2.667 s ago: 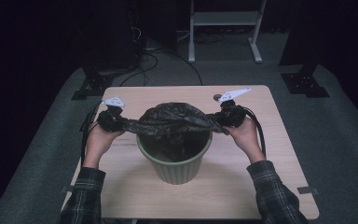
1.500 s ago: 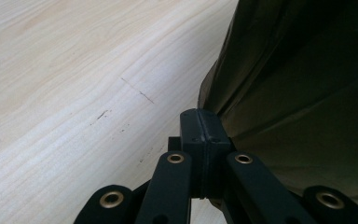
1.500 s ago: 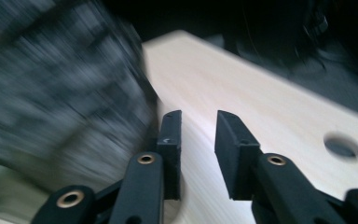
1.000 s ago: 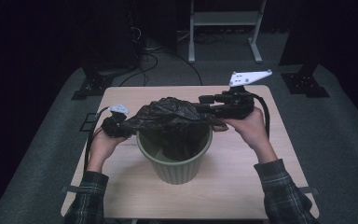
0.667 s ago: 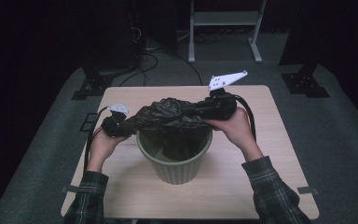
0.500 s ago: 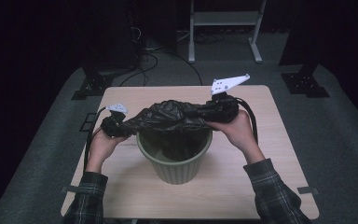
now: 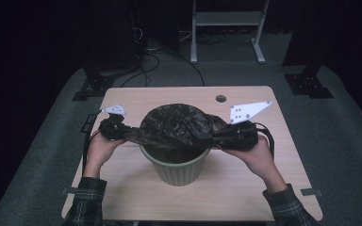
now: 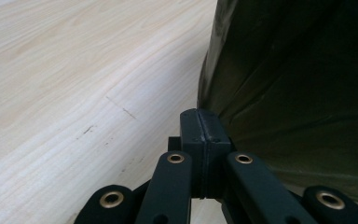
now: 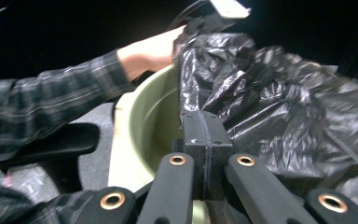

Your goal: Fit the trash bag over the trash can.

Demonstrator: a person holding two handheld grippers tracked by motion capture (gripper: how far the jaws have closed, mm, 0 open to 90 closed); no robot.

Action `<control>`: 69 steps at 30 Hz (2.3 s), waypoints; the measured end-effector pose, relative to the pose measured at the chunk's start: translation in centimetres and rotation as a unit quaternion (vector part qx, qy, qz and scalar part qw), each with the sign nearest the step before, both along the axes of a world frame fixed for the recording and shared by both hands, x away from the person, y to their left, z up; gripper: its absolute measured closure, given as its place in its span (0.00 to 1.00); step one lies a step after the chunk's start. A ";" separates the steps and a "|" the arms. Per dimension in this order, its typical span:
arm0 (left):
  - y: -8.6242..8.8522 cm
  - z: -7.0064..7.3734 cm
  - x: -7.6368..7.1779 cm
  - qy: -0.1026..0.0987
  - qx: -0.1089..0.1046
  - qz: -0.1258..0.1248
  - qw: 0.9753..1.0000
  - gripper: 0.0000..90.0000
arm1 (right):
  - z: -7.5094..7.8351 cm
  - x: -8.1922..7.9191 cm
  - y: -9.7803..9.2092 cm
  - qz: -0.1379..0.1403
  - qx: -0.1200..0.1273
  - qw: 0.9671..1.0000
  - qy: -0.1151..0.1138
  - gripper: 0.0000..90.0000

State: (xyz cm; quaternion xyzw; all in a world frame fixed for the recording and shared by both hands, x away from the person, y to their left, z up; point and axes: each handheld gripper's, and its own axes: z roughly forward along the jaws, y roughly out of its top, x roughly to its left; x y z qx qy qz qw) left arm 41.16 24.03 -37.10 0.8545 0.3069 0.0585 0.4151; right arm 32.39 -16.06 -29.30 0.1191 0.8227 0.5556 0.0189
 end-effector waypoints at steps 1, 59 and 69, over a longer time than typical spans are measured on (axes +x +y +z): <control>-0.1 0.0 -0.1 -0.001 0.002 -0.002 1.000 1.00 | -0.3 -0.5 -0.1 0.002 0.000 1.000 0.001 1.00; -2.1 -7.8 1.8 0.076 0.079 0.011 0.994 1.00 | -17.6 -0.6 -1.7 -0.048 -0.140 0.979 0.137 1.00; -2.0 -7.5 1.5 0.066 0.063 0.014 0.996 0.95 | -17.7 -0.7 -1.6 -0.056 -0.150 0.979 0.126 1.00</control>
